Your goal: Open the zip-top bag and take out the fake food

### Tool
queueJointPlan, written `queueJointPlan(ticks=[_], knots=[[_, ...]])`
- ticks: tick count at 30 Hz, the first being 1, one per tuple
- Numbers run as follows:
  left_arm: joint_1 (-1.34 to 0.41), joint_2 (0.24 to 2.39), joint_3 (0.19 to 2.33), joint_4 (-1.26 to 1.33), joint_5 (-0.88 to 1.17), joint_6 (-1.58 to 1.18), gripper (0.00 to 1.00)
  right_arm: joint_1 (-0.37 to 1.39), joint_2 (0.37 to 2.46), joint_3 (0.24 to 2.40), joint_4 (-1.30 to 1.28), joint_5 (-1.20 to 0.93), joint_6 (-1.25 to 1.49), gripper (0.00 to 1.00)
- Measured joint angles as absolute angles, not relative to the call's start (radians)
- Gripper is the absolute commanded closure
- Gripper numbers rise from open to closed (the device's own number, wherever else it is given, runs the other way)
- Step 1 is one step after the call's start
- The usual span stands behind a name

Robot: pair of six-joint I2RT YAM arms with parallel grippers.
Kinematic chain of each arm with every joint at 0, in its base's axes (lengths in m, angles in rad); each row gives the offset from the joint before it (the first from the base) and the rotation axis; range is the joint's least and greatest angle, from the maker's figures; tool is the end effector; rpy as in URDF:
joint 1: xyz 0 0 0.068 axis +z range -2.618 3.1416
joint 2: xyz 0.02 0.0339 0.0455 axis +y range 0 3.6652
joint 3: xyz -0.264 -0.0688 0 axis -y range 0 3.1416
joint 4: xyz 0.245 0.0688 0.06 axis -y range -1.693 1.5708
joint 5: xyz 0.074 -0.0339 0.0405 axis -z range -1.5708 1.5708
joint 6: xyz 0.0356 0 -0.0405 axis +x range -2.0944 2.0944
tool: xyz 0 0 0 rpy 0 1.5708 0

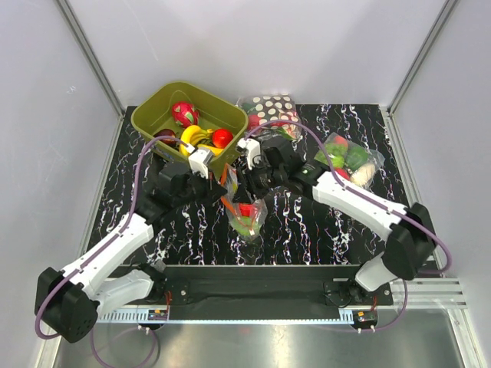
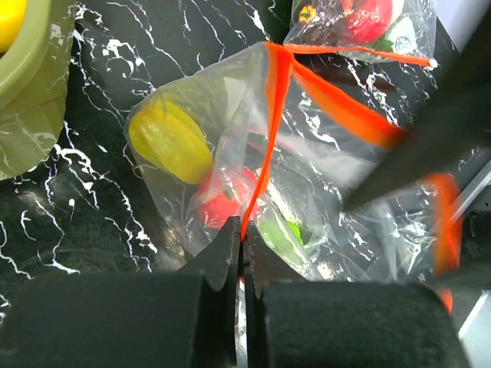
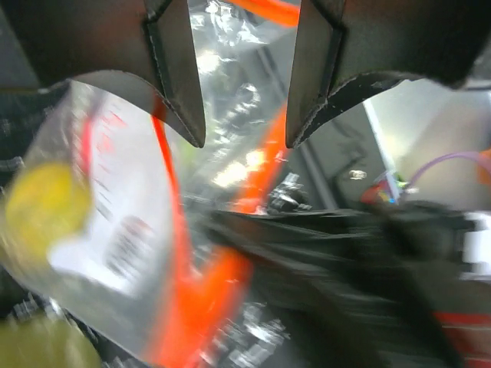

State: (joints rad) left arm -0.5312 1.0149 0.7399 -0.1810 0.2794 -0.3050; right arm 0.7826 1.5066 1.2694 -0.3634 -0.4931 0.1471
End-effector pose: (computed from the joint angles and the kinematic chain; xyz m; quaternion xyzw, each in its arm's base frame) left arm 0.1933 -0.1249 0.2813 0.1680 0.8267 -0.3207 0.4307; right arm 0.2308 0.2533 0.3182 -0.3761 0.7794 0.3957 0.3074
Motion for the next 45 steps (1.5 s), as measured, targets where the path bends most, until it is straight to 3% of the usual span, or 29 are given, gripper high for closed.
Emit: queueJointPlan(ticks=[7,24,35,45], knots=[[-0.531,0.998,0.74,-0.198,0.279,-0.298,1.0,0.783,1.654,1.289,-0.462,-0.293,0.168,0.5],[-0.531,1.0,0.74,-0.224,0.28,-0.291,1.0,0.786,1.8,1.335,-0.517,-0.112,0.171,0.48],[-0.531,1.018,0.74,-0.224,0.283,-0.291,1.0,0.789,1.822,1.339,-0.478,-0.028,0.163,0.26],[-0.531,1.037,0.74,-0.231,0.285,-0.291,1.0,0.795,1.858,1.302,-0.472,-0.009,0.18,0.21]])
